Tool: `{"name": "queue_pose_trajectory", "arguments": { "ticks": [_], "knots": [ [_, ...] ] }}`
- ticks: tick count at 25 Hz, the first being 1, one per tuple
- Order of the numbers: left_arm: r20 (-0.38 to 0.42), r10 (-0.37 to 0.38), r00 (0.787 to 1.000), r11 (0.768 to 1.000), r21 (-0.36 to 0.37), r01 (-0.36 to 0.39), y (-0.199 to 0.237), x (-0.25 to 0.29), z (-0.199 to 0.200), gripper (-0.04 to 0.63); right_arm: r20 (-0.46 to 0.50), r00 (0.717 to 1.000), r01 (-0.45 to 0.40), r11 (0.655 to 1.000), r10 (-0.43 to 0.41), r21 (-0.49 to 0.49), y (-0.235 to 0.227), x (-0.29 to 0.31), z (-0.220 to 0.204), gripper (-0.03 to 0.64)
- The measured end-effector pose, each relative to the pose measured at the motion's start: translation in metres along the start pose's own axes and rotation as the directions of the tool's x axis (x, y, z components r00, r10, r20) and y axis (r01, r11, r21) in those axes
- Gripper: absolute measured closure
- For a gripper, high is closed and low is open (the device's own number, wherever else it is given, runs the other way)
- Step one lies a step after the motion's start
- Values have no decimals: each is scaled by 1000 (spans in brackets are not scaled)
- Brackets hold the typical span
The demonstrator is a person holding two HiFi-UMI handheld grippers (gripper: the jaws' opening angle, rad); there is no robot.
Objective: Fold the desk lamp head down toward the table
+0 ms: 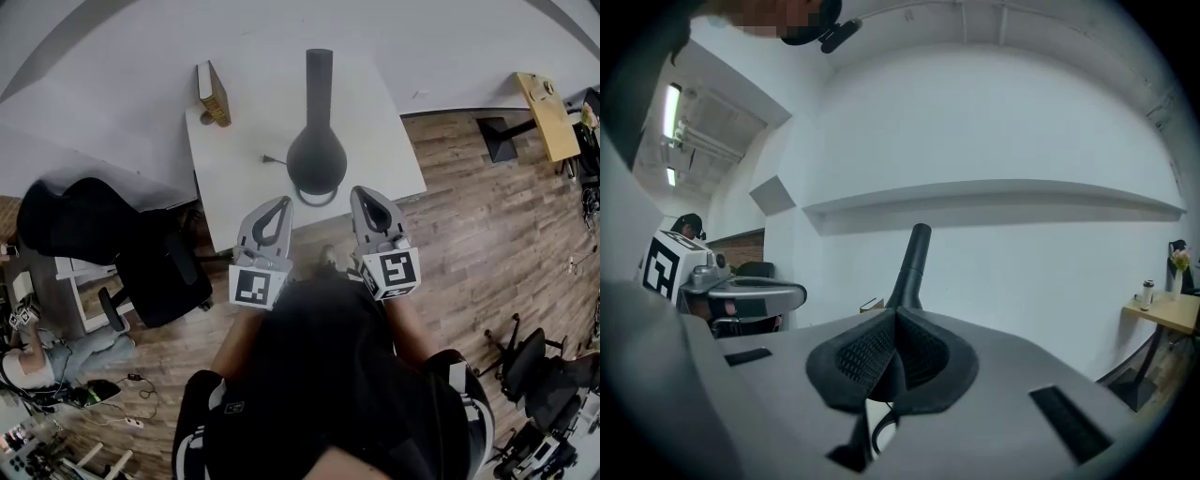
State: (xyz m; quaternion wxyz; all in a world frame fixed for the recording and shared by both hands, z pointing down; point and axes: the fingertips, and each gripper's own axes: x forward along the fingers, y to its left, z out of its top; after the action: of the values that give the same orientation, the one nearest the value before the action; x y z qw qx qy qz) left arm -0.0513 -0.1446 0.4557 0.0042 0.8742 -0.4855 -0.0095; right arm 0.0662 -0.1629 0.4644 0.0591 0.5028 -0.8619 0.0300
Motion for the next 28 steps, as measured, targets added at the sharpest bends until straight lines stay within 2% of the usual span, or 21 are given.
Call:
{"name": "queue_pose_trajectory", "arguments": {
  "ticks": [5,28],
  "knots": [
    [-18,6,1000,1000,-10,-6,-1,0,-9,569,-3,1000,-3,1000,3,4,-3,-2,-4,603],
    [-8,38,999,999,-7,-38,10,1,-7,569,-4,1000,-28,1000,28,-2,6,3,-5,603]
  ]
}}
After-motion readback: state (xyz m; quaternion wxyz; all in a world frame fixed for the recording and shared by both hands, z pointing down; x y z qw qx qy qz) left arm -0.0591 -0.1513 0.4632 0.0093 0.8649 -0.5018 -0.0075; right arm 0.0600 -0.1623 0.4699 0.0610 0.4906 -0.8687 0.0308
